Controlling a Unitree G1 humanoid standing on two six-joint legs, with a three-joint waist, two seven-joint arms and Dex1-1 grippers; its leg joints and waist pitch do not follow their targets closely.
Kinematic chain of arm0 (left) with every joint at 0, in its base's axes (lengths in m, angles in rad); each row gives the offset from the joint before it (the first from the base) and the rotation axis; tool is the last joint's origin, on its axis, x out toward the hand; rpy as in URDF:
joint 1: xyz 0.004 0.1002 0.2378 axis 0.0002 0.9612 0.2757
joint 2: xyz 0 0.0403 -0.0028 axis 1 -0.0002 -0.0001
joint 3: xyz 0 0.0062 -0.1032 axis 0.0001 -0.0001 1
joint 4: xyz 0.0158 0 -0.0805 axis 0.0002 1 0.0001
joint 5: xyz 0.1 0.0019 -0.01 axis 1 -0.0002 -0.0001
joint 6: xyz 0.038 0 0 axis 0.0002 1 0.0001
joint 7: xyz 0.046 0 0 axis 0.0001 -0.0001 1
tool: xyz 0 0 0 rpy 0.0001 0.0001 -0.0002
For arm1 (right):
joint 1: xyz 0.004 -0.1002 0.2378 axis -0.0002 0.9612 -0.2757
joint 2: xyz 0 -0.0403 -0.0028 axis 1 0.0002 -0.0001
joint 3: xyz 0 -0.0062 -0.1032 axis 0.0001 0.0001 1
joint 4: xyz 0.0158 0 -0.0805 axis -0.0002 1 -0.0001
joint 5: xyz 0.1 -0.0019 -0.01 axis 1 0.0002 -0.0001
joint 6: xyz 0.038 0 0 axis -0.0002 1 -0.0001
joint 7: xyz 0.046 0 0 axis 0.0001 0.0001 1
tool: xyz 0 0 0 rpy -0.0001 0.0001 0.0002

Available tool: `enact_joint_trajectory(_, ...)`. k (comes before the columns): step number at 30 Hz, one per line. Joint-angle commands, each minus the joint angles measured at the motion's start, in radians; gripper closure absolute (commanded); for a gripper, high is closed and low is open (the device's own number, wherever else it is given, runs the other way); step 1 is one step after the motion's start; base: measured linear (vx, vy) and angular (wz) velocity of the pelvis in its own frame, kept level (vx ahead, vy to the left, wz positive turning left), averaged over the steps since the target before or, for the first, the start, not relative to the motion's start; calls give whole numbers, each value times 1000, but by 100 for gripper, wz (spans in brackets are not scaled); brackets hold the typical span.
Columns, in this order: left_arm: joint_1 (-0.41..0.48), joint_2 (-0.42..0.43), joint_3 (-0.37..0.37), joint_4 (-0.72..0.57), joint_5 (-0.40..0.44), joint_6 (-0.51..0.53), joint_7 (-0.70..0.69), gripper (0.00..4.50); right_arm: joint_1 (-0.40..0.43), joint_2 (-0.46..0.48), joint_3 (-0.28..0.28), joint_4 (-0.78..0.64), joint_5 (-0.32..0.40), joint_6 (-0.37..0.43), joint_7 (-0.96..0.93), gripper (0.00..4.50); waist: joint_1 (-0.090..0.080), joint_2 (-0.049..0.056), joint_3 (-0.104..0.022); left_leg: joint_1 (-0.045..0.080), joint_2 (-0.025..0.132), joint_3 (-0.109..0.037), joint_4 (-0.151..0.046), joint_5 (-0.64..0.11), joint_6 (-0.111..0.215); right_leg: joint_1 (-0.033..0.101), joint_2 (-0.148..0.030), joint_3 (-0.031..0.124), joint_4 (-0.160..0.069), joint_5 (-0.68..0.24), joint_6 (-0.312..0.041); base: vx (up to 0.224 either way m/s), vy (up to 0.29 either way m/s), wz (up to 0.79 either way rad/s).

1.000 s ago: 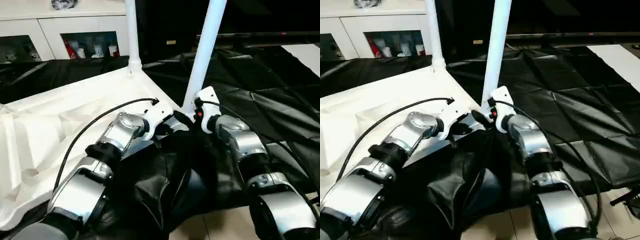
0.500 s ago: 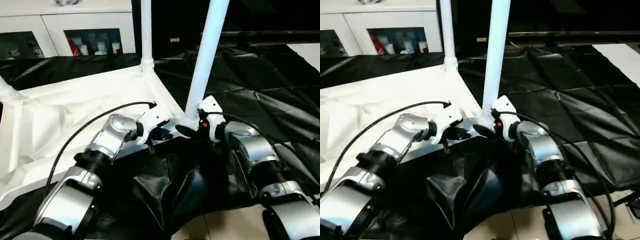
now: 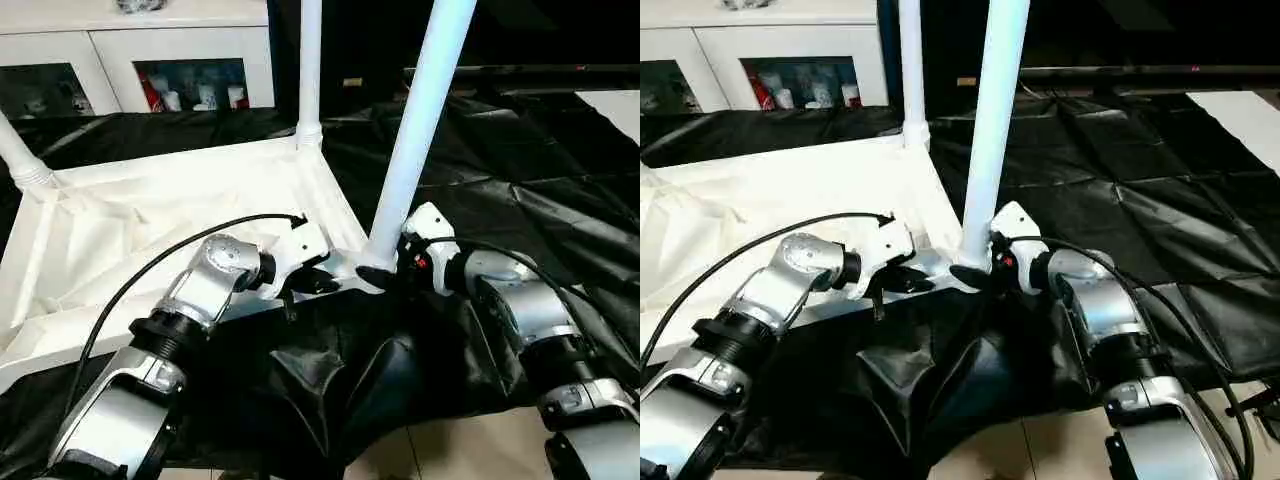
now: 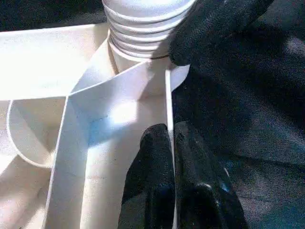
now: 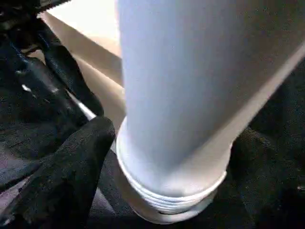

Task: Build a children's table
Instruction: Insert table leg to table base, then rotate leg to tighten

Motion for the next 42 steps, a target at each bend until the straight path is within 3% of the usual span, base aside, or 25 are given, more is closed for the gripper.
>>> enact_joint_trajectory(1, -2, -3, -11, -44, -9, -24, -22, 450, 8, -10, 4, -18, 7, 6, 7, 50, -1, -6, -76, 21, 32, -11, -49, -50, 93, 56, -78, 49, -50, 120, -270, 0, 0, 0)
enact_joint_trajectory(2, -2, -3, -11, -44, -9, -23, -22, 450, 9, -9, 5, -19, 7, 6, 9, 76, -1, -6, -76, 21, 31, -11, -49, -49, 94, 56, -78, 49, -50, 121, -271, 0, 0, 0)
enact_joint_trajectory(5, -2, 0, -13, -47, -9, -21, -24, 450, 14, -8, 8, -23, 9, 7, 11, 83, 0, -6, -76, 21, 32, -11, -48, -47, 97, 57, -78, 49, -49, 124, -273, 0, 0, 0)
enact_joint_trajectory(8, -2, 2, -15, -47, -9, -21, -23, 450, 16, -5, 10, -23, 8, 5, 7, 118, 0, -6, -77, 20, 31, -11, -47, -47, 97, 57, -78, 49, -49, 122, -273, 0, 0, 0)
enact_joint_trajectory(13, -3, 3, -16, -44, -10, -20, -26, 450, 15, -3, 10, -22, 10, 5, 4, 161, 0, -5, -73, 22, 32, -11, -49, -84, 80, 55, -79, 49, -54, 61, -268, 0, 0, 0)
enact_joint_trajectory(24, -11, -10, -9, -31, -8, 1, 0, 450, 29, 27, -1, 0, 14, 12, -42, 175, -1, -7, -76, 20, 30, -11, -46, -70, 82, 56, -78, 50, -49, 88, -269, 0, 0, 0)
enact_joint_trajectory(31, -132, -180, 58, 146, 9, 93, 304, 450, -27, 232, -87, 180, 2, 49, -429, 176, -13, 1, -71, 27, 27, -14, -52, -123, 22, 49, -79, 50, -64, -36, -259, 0, 0, 0)
enact_joint_trajectory(34, -167, -229, 64, 203, 19, 92, 391, 450, -66, 304, -97, 248, -4, 30, -537, 176, -14, 6, -73, 25, 25, -15, -51, -129, 19, 52, -79, 51, -64, -5, -256, 0, 0, 0)
enact_joint_trajectory(42, -186, -257, 58, 244, 35, 63, 416, 450, -111, 372, -121, 341, -21, -29, -628, 176, -18, 7, -70, 27, 25, -17, -55, -171, 19, 53, -79, 50, -71, -42, -249, 0, 0, 0)
